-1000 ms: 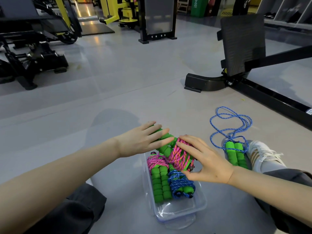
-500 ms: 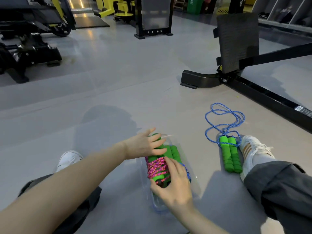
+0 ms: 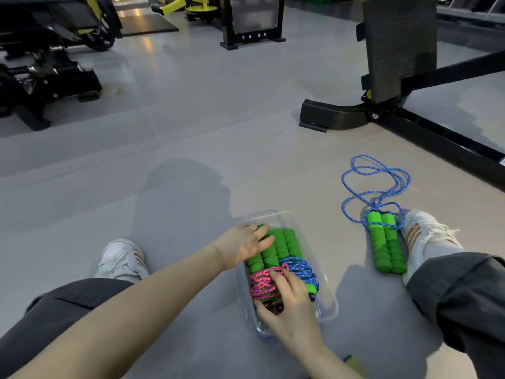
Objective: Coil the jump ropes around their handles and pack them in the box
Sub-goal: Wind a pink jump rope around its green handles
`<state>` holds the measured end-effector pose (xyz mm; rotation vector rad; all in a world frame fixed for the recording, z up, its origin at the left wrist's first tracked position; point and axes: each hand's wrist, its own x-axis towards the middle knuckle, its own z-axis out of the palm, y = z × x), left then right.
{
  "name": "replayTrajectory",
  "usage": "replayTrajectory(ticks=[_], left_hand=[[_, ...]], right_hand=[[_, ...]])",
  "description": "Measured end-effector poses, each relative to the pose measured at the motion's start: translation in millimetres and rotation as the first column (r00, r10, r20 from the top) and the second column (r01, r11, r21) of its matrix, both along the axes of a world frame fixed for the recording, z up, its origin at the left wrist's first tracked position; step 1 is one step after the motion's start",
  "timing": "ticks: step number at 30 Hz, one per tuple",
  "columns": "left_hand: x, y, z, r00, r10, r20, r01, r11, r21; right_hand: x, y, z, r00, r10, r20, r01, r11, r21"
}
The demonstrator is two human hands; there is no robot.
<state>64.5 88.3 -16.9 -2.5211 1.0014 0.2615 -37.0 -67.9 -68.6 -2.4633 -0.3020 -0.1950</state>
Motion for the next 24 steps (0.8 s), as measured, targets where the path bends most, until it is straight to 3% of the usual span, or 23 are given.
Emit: replayTrajectory(ticks=[4, 9, 12, 16, 18, 21, 24], left_hand=[[-10.4, -1.2, -5.3, 0.974, 0.193, -0.117, -0.209, 0.967, -0.145], [-26.4, -4.1, -9.6, 0.897, 0.326, -0.299, -0.421, 0.839, -0.346], [-27.2, -4.9, -16.1, 0.883, 0.345, -0.319, -0.438, 0.849, -0.294], [-22.8, -5.3, -20.1, 0.887, 0.341, -0.312, -0.418, 0.881, -0.222], [-22.5, -8.6, -23.0, 0.898, 0.345, -0.272, -0.403, 0.894, -0.196], [-20.8, -11.4, -24.8, 0.909, 0.347, -0.233, -0.390, 0.904, -0.174], [-19.4, -15.9, -24.1, 0.900, 0.363, -0.243, -0.413, 0.889, -0.200]], right_hand=[[-0.1, 6.7, 2.9, 0.998, -0.002, -0.064, -0.006, 0.992, -0.126], [-3.1, 9.1, 3.5, 0.996, 0.074, -0.039, -0.081, 0.973, -0.218], [-0.2, 7.1, -1.1, 0.993, 0.097, -0.070, -0.113, 0.955, -0.276], [2.3, -0.8, -6.2, 0.981, 0.190, 0.034, -0.165, 0.915, -0.368], [4.0, -1.4, 0.1, 0.978, 0.207, -0.017, -0.198, 0.902, -0.383], [8.5, -4.4, 4.1, 0.973, 0.181, -0.145, -0.221, 0.913, -0.343], [13.0, -11.2, 4.2, 0.964, 0.188, -0.187, -0.224, 0.955, -0.193]])
